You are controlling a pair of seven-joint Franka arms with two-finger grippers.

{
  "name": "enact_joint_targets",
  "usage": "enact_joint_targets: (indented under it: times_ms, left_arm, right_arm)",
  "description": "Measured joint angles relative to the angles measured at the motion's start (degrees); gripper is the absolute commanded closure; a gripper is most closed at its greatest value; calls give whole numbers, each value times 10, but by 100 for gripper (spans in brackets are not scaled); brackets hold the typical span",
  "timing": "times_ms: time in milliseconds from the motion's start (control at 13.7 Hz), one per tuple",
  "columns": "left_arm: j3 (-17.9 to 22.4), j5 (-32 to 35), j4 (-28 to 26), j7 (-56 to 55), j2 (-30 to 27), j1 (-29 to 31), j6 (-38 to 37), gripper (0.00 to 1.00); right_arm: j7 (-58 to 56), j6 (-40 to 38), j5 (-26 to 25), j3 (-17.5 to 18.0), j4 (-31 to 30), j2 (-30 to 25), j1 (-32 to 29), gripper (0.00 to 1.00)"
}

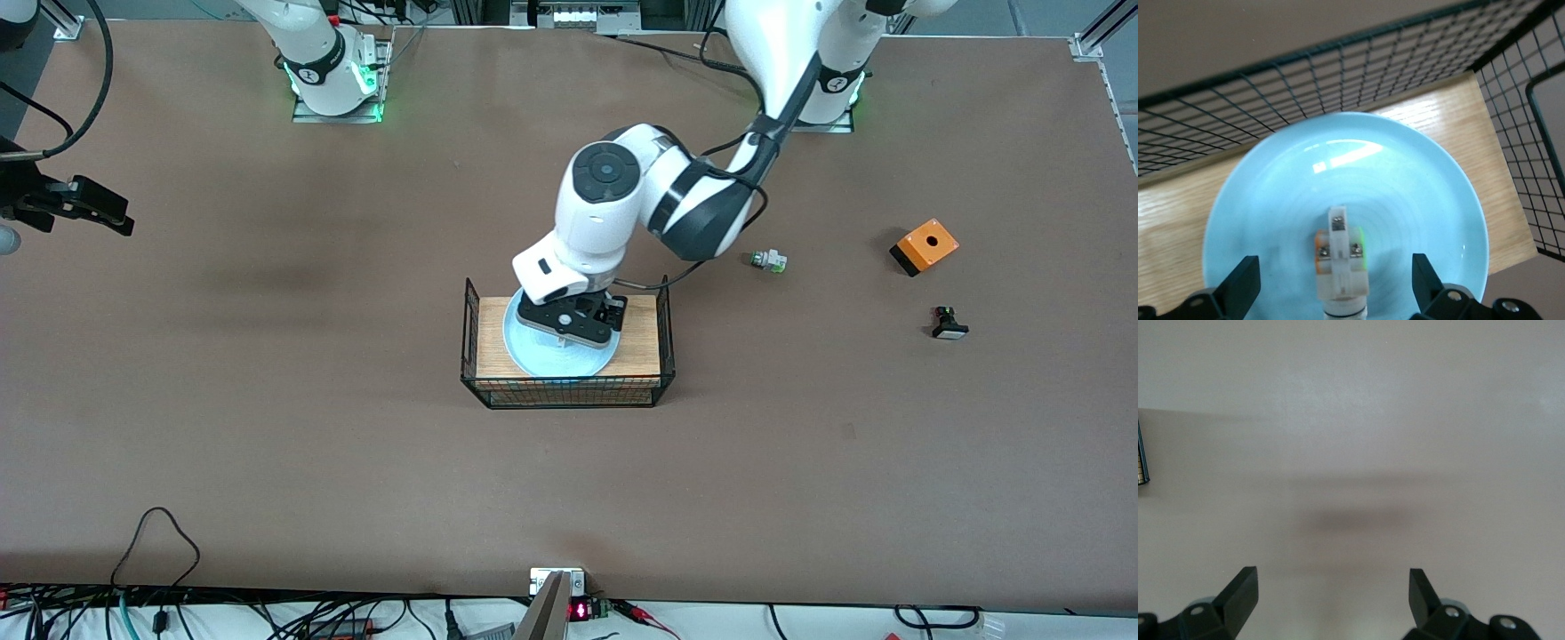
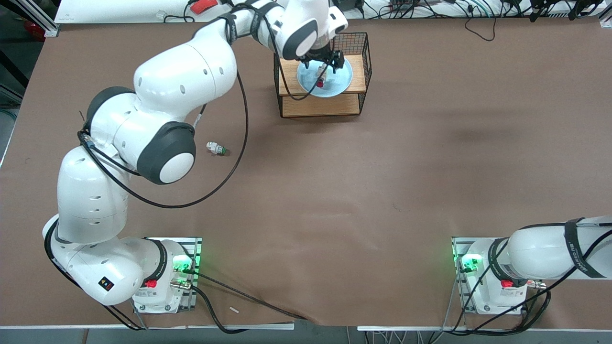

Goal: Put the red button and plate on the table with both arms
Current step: 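Reach the left gripper down over the white-green button on the plate, then close the left gripper on the button and lift it off the plate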

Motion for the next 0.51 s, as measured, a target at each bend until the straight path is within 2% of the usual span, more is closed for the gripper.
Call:
enact_joint_targets:
  times_ms: [73, 365, 438, 510]
  left_arm:
    - [0, 3, 0, 0, 0, -3, 0, 6]
    - [0, 6, -1, 1, 7, -7, -1, 71]
    - [0, 6, -1, 1, 9, -8, -1, 80]
    - [0, 6, -1, 1, 10, -8, -1, 84]
  right_arm:
    - [0, 0, 2, 0, 0, 1, 0, 0]
    - [2, 0, 12, 0, 0, 5, -8, 0]
    - [2, 0, 13, 0, 0, 6, -9, 0]
    - [2, 0, 13, 0, 0, 6, -9, 0]
